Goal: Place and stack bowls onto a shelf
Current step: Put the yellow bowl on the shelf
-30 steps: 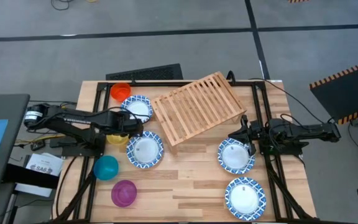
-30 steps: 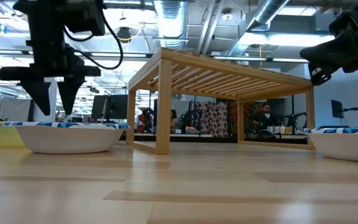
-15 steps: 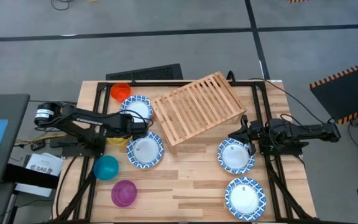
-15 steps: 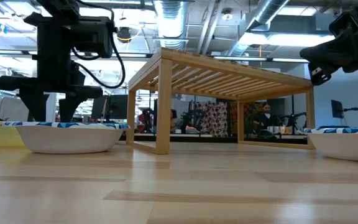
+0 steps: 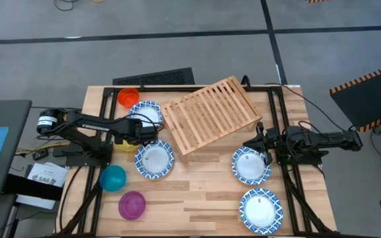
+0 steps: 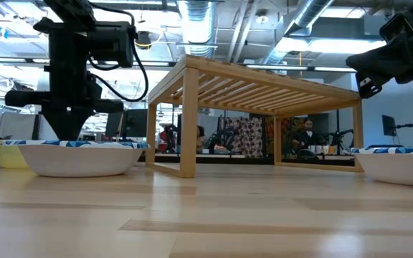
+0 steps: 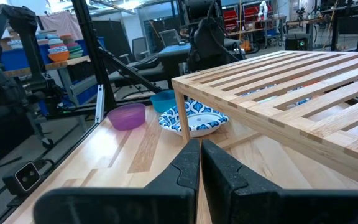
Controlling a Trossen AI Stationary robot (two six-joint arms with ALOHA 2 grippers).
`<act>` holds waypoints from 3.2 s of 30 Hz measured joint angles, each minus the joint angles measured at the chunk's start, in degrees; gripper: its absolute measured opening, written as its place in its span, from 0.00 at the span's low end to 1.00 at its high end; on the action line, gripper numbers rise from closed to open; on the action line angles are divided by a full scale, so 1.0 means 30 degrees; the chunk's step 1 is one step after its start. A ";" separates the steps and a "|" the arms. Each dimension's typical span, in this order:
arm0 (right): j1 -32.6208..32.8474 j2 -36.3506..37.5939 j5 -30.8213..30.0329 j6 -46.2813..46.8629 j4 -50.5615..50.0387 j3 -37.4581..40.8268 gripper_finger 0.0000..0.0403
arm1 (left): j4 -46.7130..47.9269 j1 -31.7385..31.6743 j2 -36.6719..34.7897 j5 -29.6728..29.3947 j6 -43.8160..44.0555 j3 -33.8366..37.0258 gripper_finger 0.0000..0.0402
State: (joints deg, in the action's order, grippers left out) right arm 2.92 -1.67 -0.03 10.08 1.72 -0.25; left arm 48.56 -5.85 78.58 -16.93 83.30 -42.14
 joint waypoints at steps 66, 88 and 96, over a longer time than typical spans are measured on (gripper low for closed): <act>-0.0003 0.0004 0.0000 -0.0002 -0.0007 0.0000 0.11 | 1.1884 0.1373 1.2300 0.1706 -2.8082 -2.9971 0.00; -0.0005 0.0003 0.0000 0.0003 -0.0007 0.0000 0.11 | 1.1151 0.1566 1.2114 0.0296 -2.4863 -2.8524 0.00; -0.0004 0.0002 0.0000 0.0000 -0.0007 0.0000 0.11 | 0.8508 0.1501 1.1046 0.1198 -2.5268 -2.6027 0.00</act>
State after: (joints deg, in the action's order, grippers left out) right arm 2.91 -1.66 -0.03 10.08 1.69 -0.25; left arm 74.08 -1.34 111.72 -13.34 7.49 -120.22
